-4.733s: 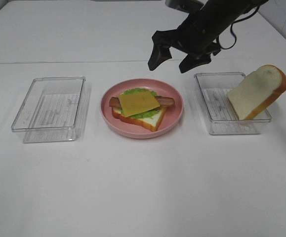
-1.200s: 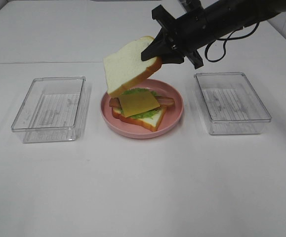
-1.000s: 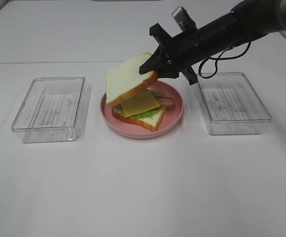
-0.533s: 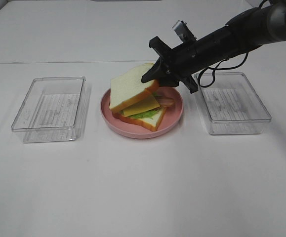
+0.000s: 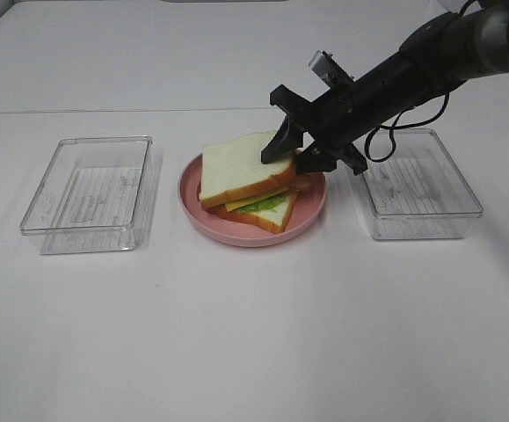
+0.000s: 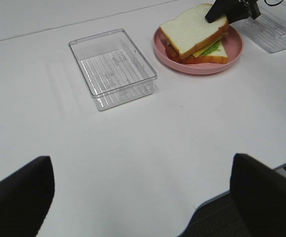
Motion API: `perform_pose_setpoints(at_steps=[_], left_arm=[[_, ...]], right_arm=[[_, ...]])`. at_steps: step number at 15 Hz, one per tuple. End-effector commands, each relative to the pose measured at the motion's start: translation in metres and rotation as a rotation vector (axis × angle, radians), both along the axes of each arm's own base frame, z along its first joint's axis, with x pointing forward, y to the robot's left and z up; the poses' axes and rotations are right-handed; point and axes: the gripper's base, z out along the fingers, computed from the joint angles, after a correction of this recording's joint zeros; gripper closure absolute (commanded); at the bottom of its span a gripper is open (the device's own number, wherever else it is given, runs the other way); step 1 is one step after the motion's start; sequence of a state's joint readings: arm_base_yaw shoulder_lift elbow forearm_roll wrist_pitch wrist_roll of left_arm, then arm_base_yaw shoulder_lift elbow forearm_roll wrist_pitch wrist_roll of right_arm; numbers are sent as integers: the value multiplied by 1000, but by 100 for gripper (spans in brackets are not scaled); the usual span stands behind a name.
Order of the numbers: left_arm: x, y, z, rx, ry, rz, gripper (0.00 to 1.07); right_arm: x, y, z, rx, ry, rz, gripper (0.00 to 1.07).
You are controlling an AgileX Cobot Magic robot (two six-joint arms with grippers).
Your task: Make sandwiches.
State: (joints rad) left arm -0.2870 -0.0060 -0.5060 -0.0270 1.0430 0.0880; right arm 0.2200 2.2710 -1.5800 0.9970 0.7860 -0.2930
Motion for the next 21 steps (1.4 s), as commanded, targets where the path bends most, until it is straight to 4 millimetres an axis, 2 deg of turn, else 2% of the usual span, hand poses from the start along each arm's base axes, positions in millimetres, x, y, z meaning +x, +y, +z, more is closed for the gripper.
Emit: perform_pose_setpoints(at_steps=[1,2,4,9,10,11,15,18,19,20,21], left_arm=[[-2,0,0,-18,-30,1,17],[-2,0,0,-18,-30,1,17],[-2,0,0,-18,-30,1,17],[-2,0,0,-18,-30,1,17],[-2,0,0,-18,-30,1,17],[-2,0,0,-18,-30,1,17],[-2,0,0,-18,-30,1,17],[-2,0,0,-18,-30,1,17],[-2,0,0,-18,-30,1,17],[-2,0,0,-18,-30,1,17],[-2,0,0,-18,-30,1,17]], right_arm=[[-1,-2,3,-7,-2,5,49],[-2,-3,6,-17,-13,16,38],[-3,-5,16,-49,-48,40,30],[-15,-19,47,-217,-47,81,28],[-26,-29,71,-324,-67,145,28],[-30,-31,78,-348,-69,167,28],[-69,-49,141,-487,-78,311,28],[-105,-63,201,-550,-185,300,28],[-121,-67,216,-557,-227,286,28],[-129,-69,221,-560,-240,282,28],[-172,-79,237,-560,-289,271,28]])
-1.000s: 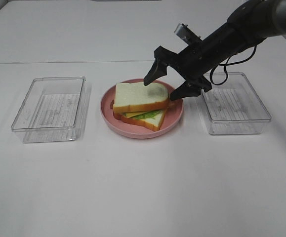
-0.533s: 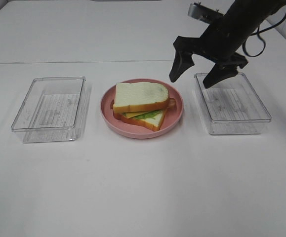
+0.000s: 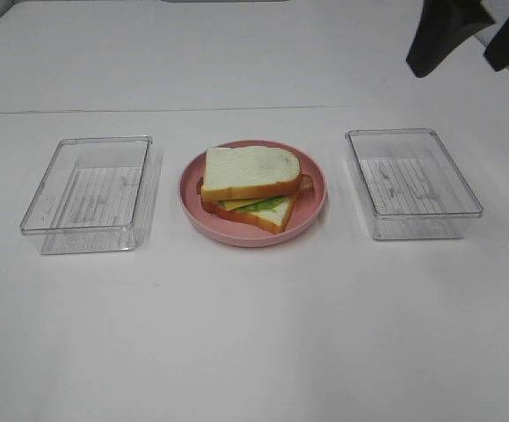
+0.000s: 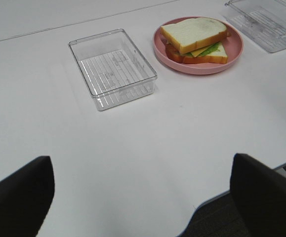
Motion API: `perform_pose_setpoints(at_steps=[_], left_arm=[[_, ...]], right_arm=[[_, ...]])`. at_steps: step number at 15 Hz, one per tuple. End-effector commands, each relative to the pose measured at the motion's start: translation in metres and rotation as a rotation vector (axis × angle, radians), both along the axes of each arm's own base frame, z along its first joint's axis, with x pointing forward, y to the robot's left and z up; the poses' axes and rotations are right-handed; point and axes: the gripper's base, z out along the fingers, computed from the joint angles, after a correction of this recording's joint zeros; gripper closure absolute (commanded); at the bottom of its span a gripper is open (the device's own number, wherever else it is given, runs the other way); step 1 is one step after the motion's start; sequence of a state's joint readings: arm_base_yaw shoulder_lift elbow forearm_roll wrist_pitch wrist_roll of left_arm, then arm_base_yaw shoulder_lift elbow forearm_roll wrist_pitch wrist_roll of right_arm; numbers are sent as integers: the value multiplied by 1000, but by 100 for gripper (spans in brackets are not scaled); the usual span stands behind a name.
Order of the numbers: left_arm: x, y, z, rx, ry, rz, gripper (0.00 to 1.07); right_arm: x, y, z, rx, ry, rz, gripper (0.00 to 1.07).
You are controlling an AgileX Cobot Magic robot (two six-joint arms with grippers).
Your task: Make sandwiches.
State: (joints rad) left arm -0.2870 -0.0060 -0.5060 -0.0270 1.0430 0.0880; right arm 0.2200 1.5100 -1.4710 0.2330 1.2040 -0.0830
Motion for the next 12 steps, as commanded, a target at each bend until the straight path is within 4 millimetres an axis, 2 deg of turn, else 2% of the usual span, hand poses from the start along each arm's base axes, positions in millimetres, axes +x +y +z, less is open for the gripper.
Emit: perform_pose_setpoints(at_steps=[1,2,5,7,8,10,12], left_arm=[[-2,0,0,-18,-30,1,17],[-2,0,0,-18,-30,1,17],[-2,0,0,-16,-31,0,17],[-2,0,0,-14,-31,-4,17],[-2,0,0,-14,-31,-4,17],[-2,0,0,-14,-32,-4,17],[-2,0,0,-10,-33,-6,17]], right_arm=[[-51,-13,9,-15,-16,2,28],[-63,-16,8,-19,-22,1,28],[-129,-34,-11,-48,-53,-6,28],[-168,-44,-31,-54,-74,-8,28],[-195,-51,-44,-54,-130,-10,28],[-224,-59,-59,-62,-243,9,28],[-240,-63,-69,-57,-333,24,28]])
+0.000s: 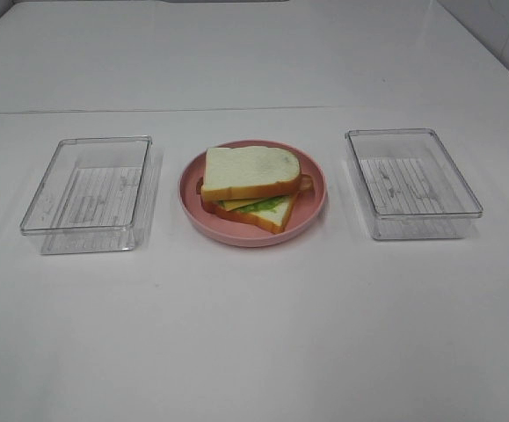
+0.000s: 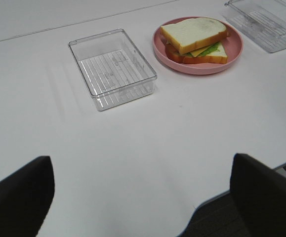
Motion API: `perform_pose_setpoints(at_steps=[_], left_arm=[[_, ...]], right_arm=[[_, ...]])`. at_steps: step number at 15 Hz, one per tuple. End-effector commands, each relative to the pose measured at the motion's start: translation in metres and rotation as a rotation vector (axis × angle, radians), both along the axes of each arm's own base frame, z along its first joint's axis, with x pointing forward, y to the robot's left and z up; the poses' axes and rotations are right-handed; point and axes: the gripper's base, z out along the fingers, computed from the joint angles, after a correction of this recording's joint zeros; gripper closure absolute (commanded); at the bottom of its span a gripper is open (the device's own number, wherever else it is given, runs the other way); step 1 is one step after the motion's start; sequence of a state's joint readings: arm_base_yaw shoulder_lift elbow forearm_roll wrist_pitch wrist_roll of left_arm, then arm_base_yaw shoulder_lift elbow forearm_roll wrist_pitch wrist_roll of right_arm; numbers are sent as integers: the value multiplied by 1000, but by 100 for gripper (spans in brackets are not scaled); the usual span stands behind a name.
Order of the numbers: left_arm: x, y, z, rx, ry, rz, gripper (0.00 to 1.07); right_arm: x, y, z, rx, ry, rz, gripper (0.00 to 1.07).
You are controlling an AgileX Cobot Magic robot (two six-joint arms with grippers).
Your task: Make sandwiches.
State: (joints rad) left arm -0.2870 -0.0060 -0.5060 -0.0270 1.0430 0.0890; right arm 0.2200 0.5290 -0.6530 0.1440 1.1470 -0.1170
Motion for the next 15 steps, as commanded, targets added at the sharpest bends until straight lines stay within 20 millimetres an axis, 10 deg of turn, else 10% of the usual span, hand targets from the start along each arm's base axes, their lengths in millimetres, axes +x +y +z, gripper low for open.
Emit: perform_pose_setpoints(at_steps=[1,15], left_arm=[[-2,0,0,-6,-34,-9,17],[-3,-3,0,1,-37,15,17]], right_arm=[[-20,-6,-13,-2,-136,19,28],[-47,-11,-25,39,-296,11,28]])
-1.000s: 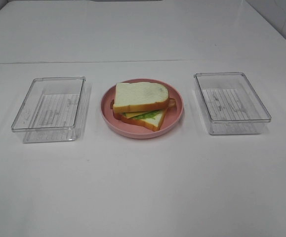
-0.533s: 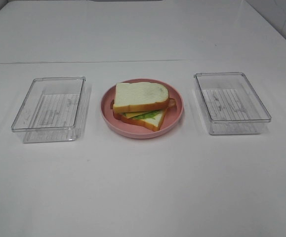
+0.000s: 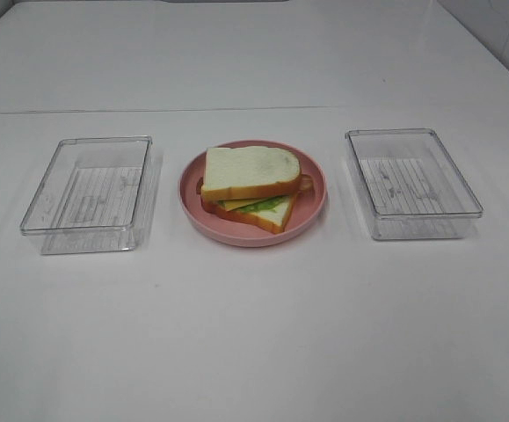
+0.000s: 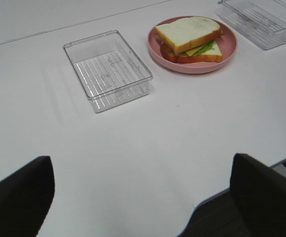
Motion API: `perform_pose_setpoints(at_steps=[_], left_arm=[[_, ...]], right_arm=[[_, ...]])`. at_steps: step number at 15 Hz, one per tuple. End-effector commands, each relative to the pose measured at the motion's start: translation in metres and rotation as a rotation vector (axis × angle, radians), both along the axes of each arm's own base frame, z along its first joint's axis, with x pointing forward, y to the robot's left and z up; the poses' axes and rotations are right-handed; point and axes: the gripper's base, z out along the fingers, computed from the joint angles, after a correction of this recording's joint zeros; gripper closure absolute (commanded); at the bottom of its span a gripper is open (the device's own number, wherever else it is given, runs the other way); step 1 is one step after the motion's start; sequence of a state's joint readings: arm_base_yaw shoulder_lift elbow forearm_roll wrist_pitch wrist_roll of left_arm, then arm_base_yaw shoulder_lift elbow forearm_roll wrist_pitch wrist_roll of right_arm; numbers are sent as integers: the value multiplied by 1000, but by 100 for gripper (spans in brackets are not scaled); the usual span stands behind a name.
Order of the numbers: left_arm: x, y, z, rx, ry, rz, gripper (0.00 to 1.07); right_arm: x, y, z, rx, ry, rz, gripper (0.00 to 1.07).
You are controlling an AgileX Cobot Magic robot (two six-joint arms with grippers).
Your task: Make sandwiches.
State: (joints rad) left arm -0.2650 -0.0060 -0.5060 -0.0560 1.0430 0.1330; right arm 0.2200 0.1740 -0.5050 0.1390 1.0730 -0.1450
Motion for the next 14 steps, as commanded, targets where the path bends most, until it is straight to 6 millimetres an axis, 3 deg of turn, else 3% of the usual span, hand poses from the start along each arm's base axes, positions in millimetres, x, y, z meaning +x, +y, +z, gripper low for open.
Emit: perform_pose_setpoints(at_steps=[1,2,5,8,14], left_arm=[[-2,-1,0,-13,-32,87,17],[-2,-2,0,-11,-33,201,17],[-1,-3,0,-9,-33,292,17],[-1,-3,0,-9,-35,300,17],[-1,-3,0,-9,-31,300,17]], right_arm=[[0,0,0,-2,-16,-29,28],[-4,-2,0,3,-49,-127,28],[-14,-3,1,8,-131,-246,28],[-26,-1,0,19,-208,-257,28],[-25,-1,0,20,-207,-257,28]])
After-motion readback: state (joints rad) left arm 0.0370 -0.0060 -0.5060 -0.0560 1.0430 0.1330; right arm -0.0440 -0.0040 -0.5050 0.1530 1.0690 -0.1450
